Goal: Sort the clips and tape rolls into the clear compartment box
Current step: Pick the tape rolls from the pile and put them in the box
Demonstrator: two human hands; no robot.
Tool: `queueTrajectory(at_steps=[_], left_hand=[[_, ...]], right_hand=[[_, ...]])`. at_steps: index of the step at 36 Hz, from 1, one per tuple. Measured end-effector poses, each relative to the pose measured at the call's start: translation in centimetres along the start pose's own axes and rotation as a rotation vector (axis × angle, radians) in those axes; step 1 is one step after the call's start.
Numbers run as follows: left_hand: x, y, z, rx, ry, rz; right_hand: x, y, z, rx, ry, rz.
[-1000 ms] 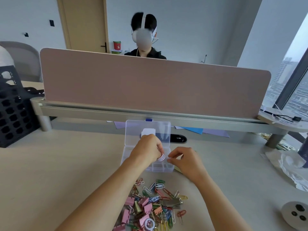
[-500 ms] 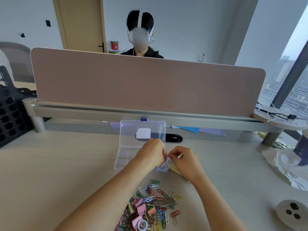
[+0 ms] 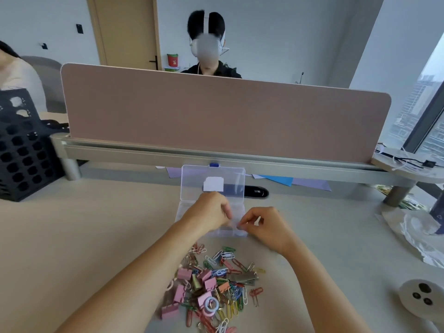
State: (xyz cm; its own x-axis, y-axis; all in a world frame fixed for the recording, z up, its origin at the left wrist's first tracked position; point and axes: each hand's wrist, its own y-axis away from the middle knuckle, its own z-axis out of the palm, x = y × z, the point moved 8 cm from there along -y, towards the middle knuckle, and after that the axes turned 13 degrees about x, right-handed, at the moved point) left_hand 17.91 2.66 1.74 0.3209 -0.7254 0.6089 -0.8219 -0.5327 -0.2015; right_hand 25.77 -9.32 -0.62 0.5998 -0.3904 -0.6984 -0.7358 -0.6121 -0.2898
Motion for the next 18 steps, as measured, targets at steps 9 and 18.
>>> queueTrajectory(at_steps=[9,18], left_hand=[[-3.5,5.6,-2.4,-0.113,0.011,0.021],[-2.1,10.8,-2.9,-0.256,0.127,0.185]], right_hand=[[-6.3,5.4,2.9,-0.295,0.093,-0.17],[-7.8,9.5,2.3,-0.161,0.153,-0.368]])
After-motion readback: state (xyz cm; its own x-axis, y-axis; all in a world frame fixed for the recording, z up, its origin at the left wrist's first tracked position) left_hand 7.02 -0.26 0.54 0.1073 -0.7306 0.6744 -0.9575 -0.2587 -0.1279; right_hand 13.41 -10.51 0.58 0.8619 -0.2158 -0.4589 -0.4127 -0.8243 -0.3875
